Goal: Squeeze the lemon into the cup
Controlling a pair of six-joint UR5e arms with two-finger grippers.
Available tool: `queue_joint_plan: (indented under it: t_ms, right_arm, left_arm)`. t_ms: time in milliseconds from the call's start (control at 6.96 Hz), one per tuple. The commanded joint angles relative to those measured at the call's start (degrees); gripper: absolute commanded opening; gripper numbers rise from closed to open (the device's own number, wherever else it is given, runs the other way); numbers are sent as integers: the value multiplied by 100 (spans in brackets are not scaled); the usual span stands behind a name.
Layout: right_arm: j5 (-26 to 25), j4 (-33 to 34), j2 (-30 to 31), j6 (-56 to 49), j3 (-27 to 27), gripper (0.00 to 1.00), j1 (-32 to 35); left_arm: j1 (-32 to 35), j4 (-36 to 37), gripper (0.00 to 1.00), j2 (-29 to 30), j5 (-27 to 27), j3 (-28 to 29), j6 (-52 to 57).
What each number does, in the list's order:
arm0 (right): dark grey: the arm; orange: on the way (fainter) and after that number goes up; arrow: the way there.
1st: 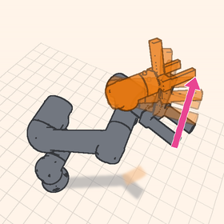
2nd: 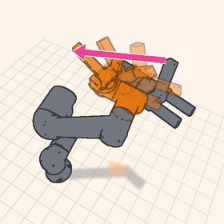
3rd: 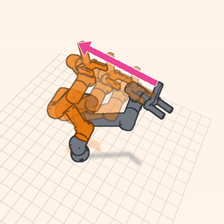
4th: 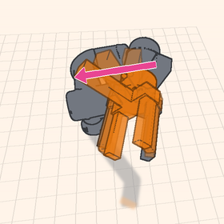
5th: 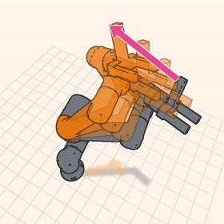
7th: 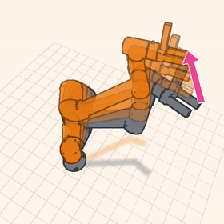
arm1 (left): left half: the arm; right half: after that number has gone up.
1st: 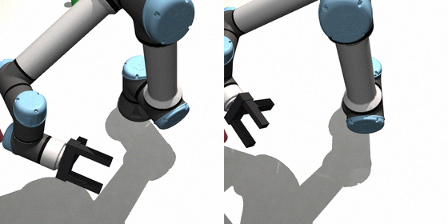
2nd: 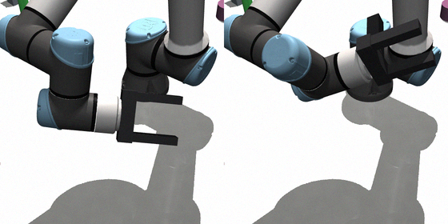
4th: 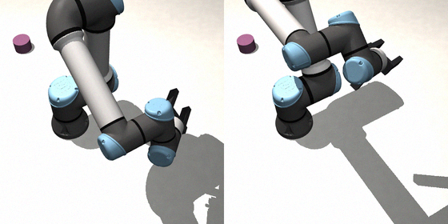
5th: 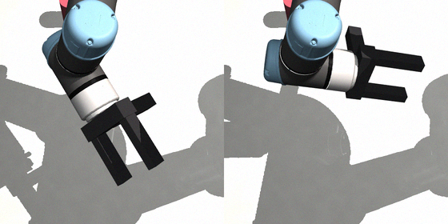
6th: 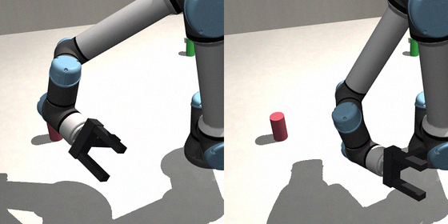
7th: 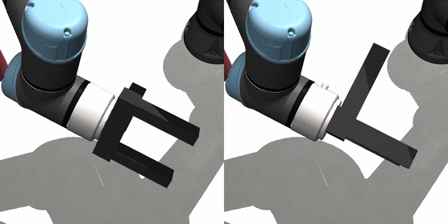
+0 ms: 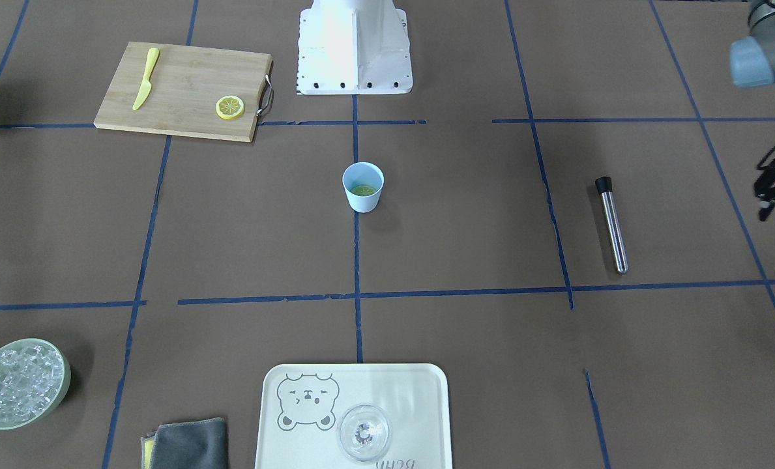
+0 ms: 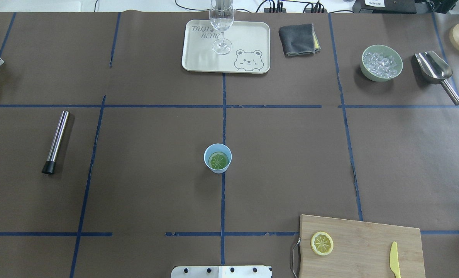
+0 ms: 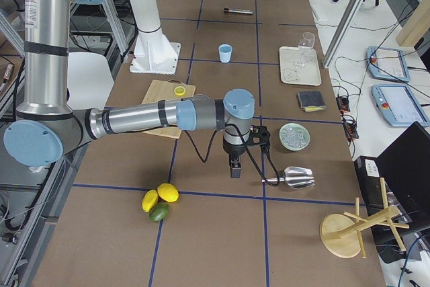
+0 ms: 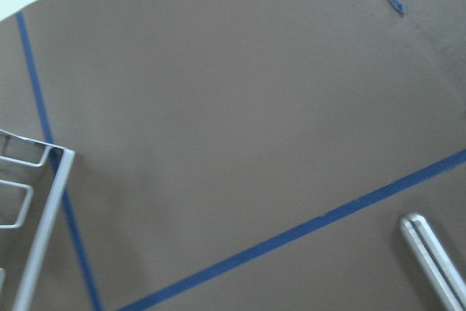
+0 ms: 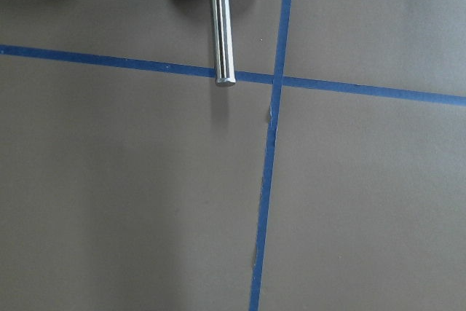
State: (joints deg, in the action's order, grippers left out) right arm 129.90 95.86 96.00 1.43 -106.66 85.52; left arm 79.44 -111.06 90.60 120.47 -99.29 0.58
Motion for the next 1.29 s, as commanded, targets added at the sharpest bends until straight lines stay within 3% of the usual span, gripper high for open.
queue_joint_plan:
  t_ms: [0,144,287,431,574,862,1149]
  right_arm:
    - [26,3,50,-2,14,100,0]
    - [18,3,68,-2,14,100,0]
    - [27,3,86,-2,14,100,0]
    - [27,3,103,-2,14,100,0]
    - [27,3,112,-2,31,100,0]
    - [27,3,121,-2,14,100,0]
    - [27,3,156,32,14,100,0]
  left_arm:
    - [1038,1739,100,20,644,-11,1092]
    - [1065,2442,100,28,680,76,1111]
    - [1196,2562,100,-189,828,68,1119]
    - [1397,2485,100,-600,1578,-11,1120]
    - [1408,2528,100,-613,1837,6,1085]
    - [1408,2493,100,-587,1413,103,1067]
    - [1426,2476,100,-614,1383,-55,1119]
